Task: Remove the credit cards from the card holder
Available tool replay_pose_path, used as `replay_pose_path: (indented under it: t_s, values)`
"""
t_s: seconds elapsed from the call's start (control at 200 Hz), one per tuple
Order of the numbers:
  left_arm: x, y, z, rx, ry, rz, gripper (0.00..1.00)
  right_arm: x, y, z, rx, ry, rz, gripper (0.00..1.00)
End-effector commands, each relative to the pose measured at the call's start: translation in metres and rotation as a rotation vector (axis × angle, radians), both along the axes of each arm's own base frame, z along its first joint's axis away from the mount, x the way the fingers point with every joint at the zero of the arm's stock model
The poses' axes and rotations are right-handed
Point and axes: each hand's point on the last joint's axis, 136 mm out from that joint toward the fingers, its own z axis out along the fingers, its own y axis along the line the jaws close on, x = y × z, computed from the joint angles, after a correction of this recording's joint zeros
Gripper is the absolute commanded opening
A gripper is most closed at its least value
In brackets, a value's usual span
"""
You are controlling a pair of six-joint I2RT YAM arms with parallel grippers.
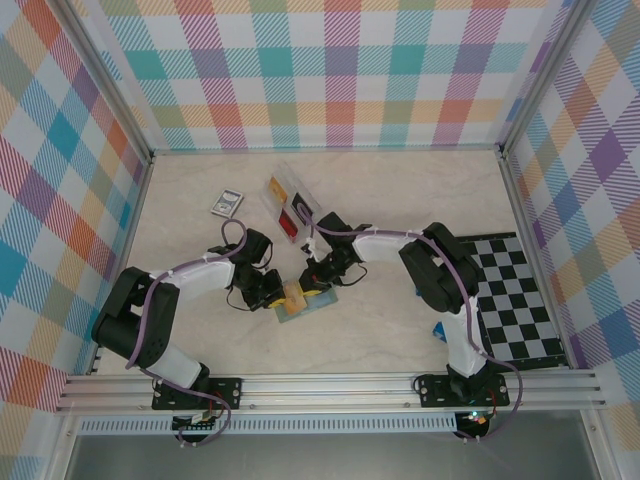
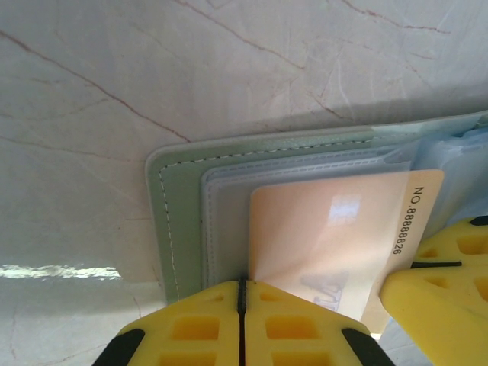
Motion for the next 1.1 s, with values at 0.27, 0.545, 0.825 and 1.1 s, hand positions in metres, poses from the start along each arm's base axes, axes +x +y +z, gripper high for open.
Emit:
replay_pose_path:
  t_s: [0.27,0.545,0.825,1.1]
  values:
    - [-0.013,0.016,-0.017,0.082,0.068,0.008,0.07,0.000,0.003,0.006,-0.037,-0.061,0.021,0.00]
    - [-0.016,0.019,-0.019,0.094,0.080,0.008,0.07,0.006,-0.022,0.025,-0.051,-0.104,-0.031,0.00]
    - [0.002,0.006,0.006,0.023,0.009,0.000,0.08,0.015,-0.044,0.046,-0.020,-0.127,-0.103,0.00]
    - [0.034,-0.016,0.083,-0.177,-0.158,0.018,0.37,0.025,-0.045,0.110,0.218,-0.136,-0.156,0.00]
